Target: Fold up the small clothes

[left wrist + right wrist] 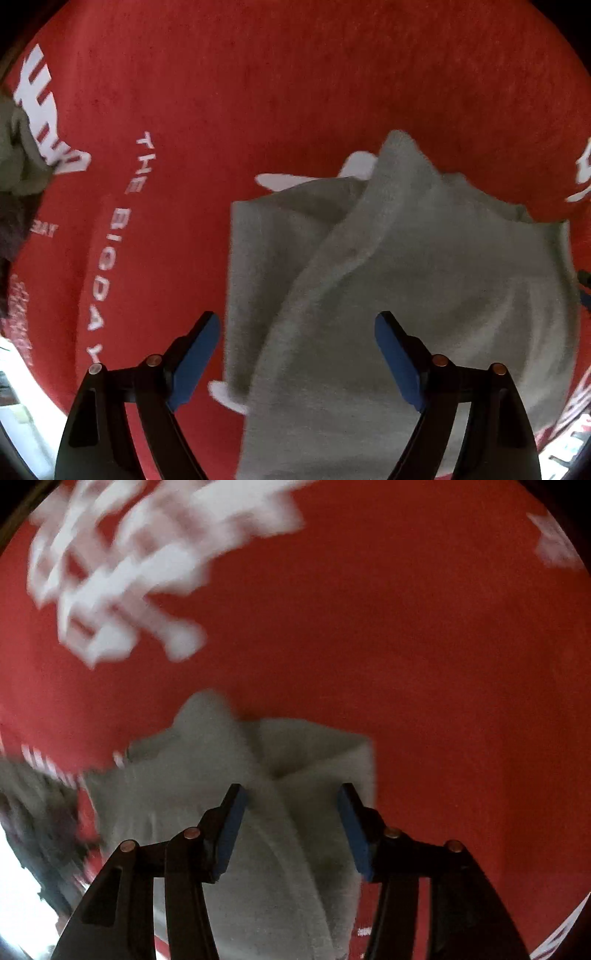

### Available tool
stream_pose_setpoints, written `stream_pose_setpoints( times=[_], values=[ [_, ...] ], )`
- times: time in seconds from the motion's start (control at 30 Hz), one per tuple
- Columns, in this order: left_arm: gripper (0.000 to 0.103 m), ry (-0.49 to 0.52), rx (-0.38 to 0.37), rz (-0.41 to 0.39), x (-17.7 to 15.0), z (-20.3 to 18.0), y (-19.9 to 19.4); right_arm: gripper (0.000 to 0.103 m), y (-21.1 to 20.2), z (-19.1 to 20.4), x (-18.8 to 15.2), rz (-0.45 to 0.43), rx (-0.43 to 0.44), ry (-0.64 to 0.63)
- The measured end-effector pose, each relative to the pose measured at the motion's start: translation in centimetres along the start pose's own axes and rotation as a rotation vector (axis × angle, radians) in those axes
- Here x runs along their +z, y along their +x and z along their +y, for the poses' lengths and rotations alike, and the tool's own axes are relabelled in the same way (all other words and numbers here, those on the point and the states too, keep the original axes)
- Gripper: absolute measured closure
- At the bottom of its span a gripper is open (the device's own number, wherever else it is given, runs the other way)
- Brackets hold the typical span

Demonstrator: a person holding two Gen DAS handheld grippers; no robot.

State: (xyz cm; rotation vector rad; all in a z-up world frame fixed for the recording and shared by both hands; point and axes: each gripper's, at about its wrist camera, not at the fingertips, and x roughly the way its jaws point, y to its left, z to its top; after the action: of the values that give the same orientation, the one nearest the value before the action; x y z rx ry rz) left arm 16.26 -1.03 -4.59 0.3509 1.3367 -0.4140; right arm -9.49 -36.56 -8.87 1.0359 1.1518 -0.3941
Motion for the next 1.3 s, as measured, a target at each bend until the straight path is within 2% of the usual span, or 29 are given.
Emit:
stream_pose_setpoints(
  times=[0.03,0.13,0.23,0.27,0.4,0.47,0.53,0.63,0.67,0.73,0.8,0.87,0.97,1.03,1.13,1.2,1.23,1.3],
  values=[
    [0.017,0.007,-0.017,-0.014,0.0,-0.7,-0.3,0.046,-0.7,-0.3,-0.1,-0.024,0.021,0.017],
    [0.017,0.036,-0.059,-0.048,1.1,-2.8,-0.9,0.046,-2.4,2.0,-0.8,-0.069,0.069,-0.14],
    [0.017,0.024,-0.093,-0.059,2.6,-4.4,0.3,0.048,-1.5,4.8,-1.1,0.002,0.186,-0.224],
    [0.017,0.015,-0.072,-0.058,3.2,-4.7,1.1,0.048,-0.6,5.7,-1.0,0.036,0.205,-0.24],
    [0.017,-0.06,0.058,-0.037,4.8,-2.9,4.2,0.048,3.0,6.6,0.2,0.083,0.144,-0.244],
    [0.017,-0.117,0.062,-0.025,5.2,-0.5,4.9,0.052,3.9,5.5,1.1,0.061,0.078,-0.207],
    [0.017,-0.138,0.083,-0.029,5.2,1.3,4.4,0.054,3.6,3.9,1.9,0.028,0.101,-0.142],
    [0.017,-0.098,0.116,-0.033,4.3,2.7,3.0,0.047,2.0,3.1,2.1,-0.043,-0.002,-0.106],
    [0.017,-0.074,0.138,-0.031,3.8,3.0,2.2,0.047,1.5,2.6,2.1,-0.046,-0.009,-0.094],
    [0.017,-0.029,0.151,-0.023,2.5,3.4,1.0,0.047,0.6,2.5,1.2,-0.029,0.038,-0.069],
    [0.017,-0.008,0.094,-0.002,0.9,4.5,0.0,0.047,-0.5,2.9,-0.1,-0.015,0.08,-0.077],
    [0.017,0.001,0.007,0.03,-1.3,5.2,-1.0,0.047,-1.6,3.5,-2.0,0.011,0.136,-0.103],
    [0.017,0.011,-0.106,0.083,-4.3,5.7,-1.9,0.046,-1.8,5.9,-6.4,0.097,0.264,-0.131],
    [0.017,0.024,-0.159,0.104,-6.5,5.7,-2.1,0.041,-0.8,8.0,-9.8,0.162,0.331,-0.141],
    [0.017,0.041,-0.209,0.113,-8.4,5.5,-1.9,0.04,2.9,11.1,-15.5,0.28,0.4,-0.105],
    [0.024,0.027,-0.262,0.109,-9.0,5.8,-1.7,0.04,5.0,11.9,-19.5,0.327,0.419,-0.046],
    [0.036,0.023,-0.284,0.114,-9.1,6.0,-1.4,0.04,6.1,12.3,-20.9,0.34,0.432,-0.008],
    [0.048,0.03,-0.321,0.13,-9.3,5.9,-0.7,0.04,7.3,11.3,-22.6,0.343,0.447,0.062]
  ],
)
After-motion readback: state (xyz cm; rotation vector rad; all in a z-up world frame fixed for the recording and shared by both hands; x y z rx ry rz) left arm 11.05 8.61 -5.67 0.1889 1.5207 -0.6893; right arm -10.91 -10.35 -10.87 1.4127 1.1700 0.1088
